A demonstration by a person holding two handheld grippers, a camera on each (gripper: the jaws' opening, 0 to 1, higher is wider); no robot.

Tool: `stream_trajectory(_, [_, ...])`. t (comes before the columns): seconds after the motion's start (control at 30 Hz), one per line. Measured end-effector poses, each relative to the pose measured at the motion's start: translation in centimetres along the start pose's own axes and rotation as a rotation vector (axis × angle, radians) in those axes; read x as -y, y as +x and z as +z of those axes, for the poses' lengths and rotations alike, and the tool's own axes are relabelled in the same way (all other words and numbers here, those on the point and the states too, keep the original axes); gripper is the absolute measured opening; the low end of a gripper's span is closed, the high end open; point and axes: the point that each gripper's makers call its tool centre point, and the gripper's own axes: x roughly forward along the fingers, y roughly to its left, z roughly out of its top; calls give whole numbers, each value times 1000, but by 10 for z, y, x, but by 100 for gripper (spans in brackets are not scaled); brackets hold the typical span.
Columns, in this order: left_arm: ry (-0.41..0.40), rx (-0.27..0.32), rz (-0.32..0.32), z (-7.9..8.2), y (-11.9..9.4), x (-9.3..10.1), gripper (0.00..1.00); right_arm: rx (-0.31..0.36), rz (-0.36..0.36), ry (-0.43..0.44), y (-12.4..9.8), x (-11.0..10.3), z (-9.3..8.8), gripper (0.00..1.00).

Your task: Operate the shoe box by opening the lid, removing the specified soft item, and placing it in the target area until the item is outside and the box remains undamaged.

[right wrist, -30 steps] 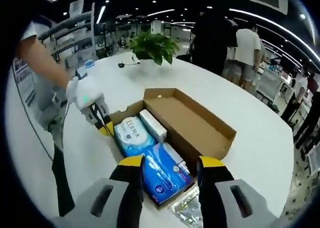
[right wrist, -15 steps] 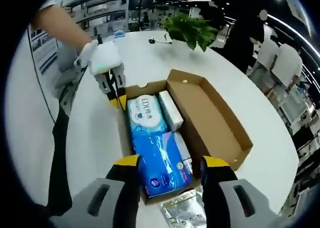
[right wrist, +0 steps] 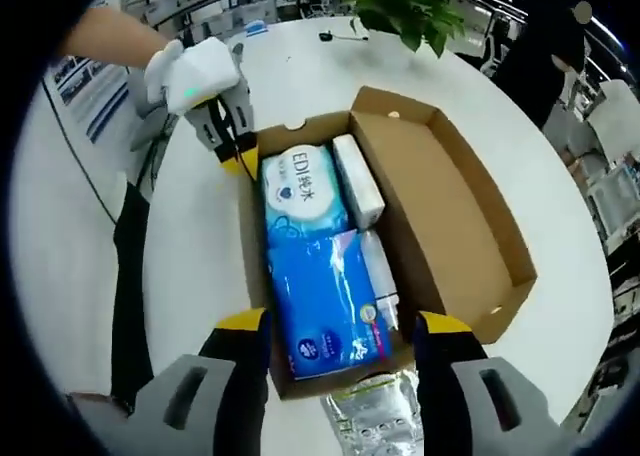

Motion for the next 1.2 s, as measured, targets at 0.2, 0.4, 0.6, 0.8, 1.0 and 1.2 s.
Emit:
stream_trajectory(0.2, [2,4,5,0,0,0,1,-37,14,-65,9,-9,-3,63])
stream_trajectory(0.4, [1,2,-11,1,0,0,1,-33,23,-34,16,-2,0,63])
stream_trajectory(0.6, [4,2,-7,1,0,1,1,-71,23,-48,30,-4,-15,63])
stream_trajectory(0.8, [3,4,-1,1,0,1,1,-83,29,-56,35,-4,-18,67])
stream_trajectory(1.0, [-1,3,-3,2,0,0,1,-58,44,-40,30,-2,-7,65])
stream_trajectory(1.2, [1,6,0,2,0,0,1,-115,56,-85,46,-9,-20,65])
